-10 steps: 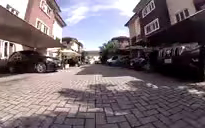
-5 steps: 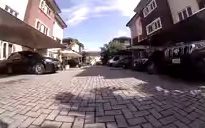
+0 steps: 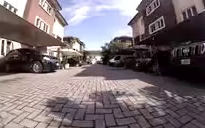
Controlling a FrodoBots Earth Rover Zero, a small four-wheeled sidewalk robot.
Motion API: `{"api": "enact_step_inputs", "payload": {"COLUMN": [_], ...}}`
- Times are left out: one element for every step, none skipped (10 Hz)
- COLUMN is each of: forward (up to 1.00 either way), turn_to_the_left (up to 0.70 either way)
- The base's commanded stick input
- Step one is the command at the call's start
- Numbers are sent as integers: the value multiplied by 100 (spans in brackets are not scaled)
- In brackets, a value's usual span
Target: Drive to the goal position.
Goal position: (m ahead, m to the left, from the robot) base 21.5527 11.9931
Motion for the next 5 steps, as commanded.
{"api": "enact_step_inputs", "payload": {"forward": [69,69,69,69,69], "turn_to_the_left": [3,3,3,3,3]}}
